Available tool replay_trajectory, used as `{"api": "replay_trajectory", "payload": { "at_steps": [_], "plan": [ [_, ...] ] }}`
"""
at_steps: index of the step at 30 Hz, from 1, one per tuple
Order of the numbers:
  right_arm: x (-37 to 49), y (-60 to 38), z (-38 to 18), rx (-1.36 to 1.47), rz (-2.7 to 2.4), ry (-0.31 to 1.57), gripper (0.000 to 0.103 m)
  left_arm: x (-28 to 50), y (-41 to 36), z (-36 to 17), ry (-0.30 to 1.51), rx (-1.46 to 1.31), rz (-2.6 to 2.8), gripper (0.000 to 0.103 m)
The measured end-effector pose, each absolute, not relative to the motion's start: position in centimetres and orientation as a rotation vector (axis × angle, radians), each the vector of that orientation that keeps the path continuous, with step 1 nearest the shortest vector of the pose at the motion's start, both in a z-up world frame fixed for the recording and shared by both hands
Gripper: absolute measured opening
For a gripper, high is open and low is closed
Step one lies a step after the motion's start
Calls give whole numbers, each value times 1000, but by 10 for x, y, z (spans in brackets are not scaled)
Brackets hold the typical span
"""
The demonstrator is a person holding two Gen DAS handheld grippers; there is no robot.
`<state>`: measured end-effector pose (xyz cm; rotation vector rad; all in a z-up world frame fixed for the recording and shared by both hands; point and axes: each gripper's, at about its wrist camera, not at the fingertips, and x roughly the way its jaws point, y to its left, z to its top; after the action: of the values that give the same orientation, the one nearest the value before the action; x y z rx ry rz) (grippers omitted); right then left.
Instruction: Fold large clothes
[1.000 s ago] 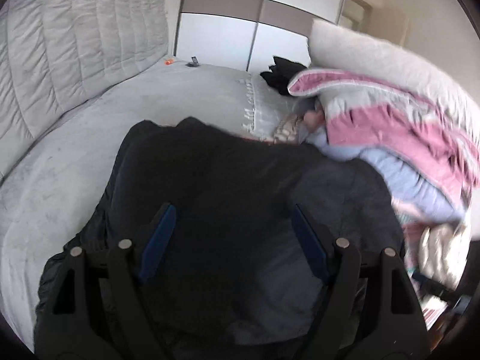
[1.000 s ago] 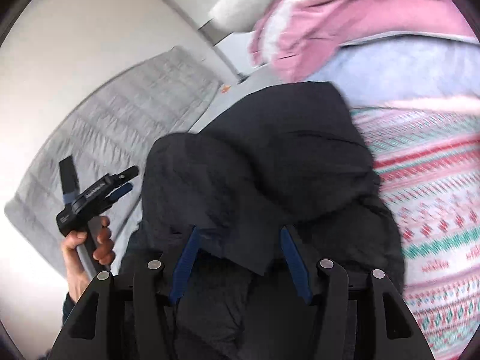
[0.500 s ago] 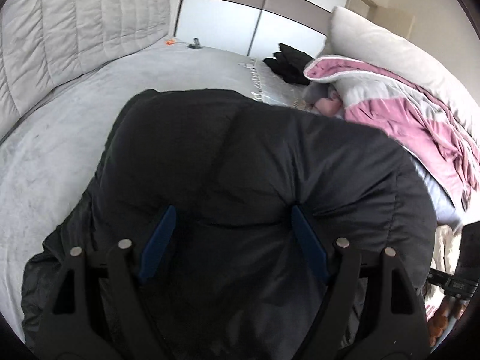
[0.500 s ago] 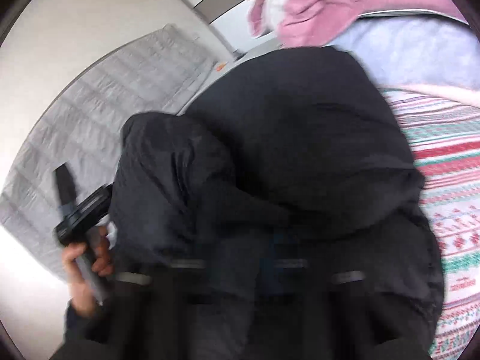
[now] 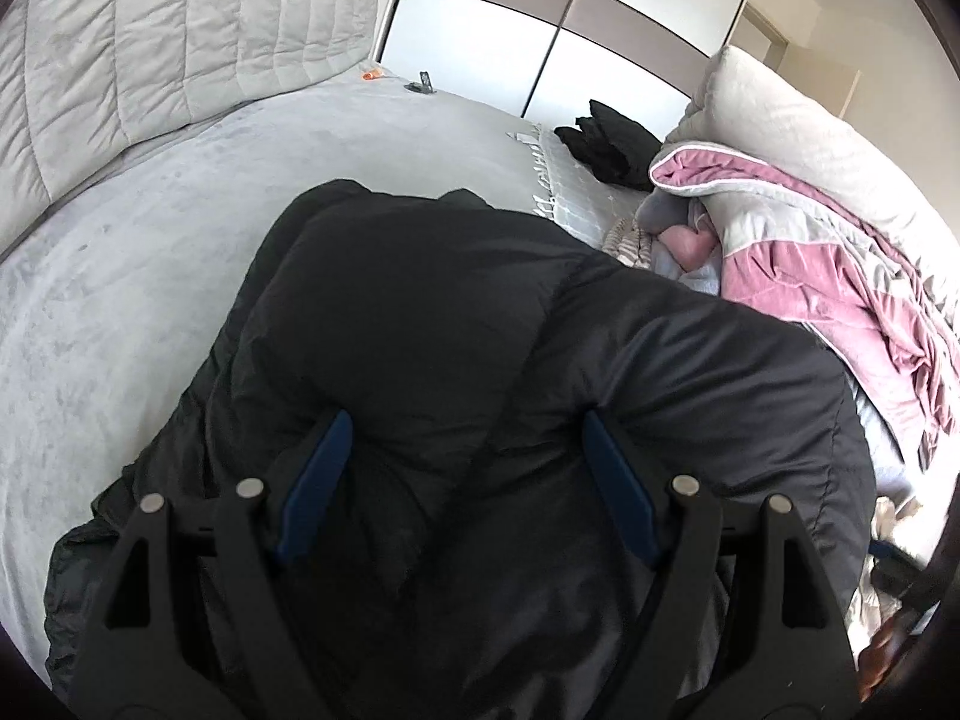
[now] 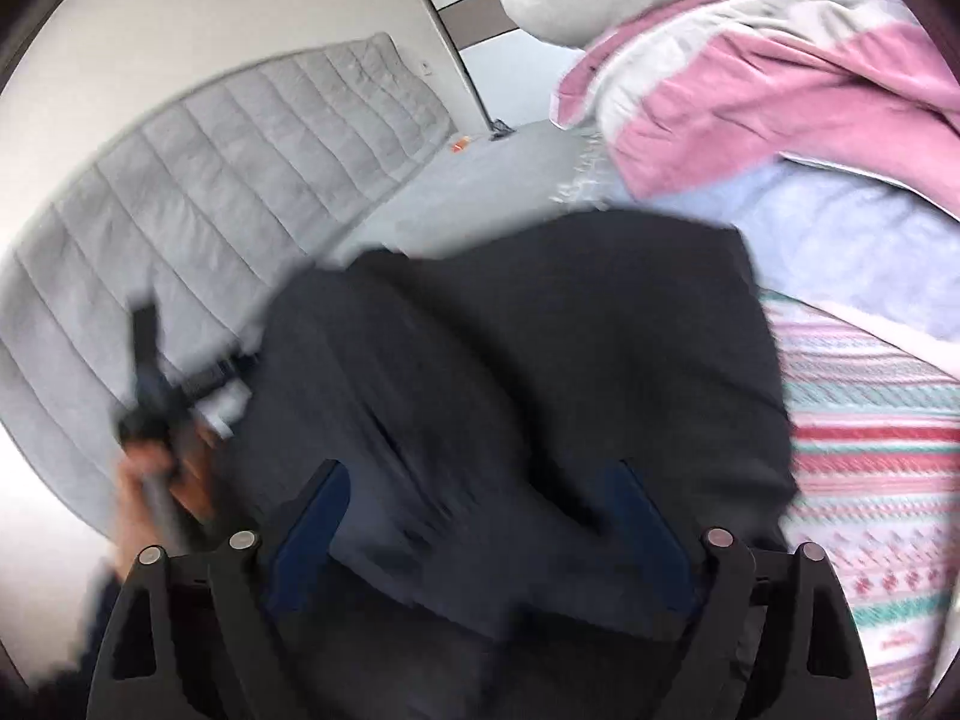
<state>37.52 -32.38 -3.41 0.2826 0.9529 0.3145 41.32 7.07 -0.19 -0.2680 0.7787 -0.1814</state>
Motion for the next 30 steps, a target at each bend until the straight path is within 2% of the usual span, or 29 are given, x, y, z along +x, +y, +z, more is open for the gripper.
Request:
{"api": "replay_trajectory", "payload": {
  "at_steps": [4,5,6,7,8,14,20,23,30],
  "plan": [
    [386,-330,-54,372,312,927,89,412,69,-5,791,-275,-187,80],
    [389,-327,-55,356,313,921,81,412,69,-5,789,-267,-183,80],
    [397,-320,-59,334,338,944,70,412,69,-5,786,-260,-180,80],
    [399,-317,-62,328,356,973,24,411,70,-5,784,-252,-177,80],
    [403,-310,-64,323,361,1030,8,411,70,-5,785,-250,-176,80],
    [401,-289,1,194,344,950,7,415,69,-7,792,-226,-139,80],
    [482,-282,54,62,229,892,7,418,75,-8,783,-228,-92,80],
    [520,-285,45,61,174,942,7,421,82,-10,777,-235,-61,80],
    [566,-285,-51,46,46,1132,7,429,78,-25,806,-212,-48,81]
  ]
}}
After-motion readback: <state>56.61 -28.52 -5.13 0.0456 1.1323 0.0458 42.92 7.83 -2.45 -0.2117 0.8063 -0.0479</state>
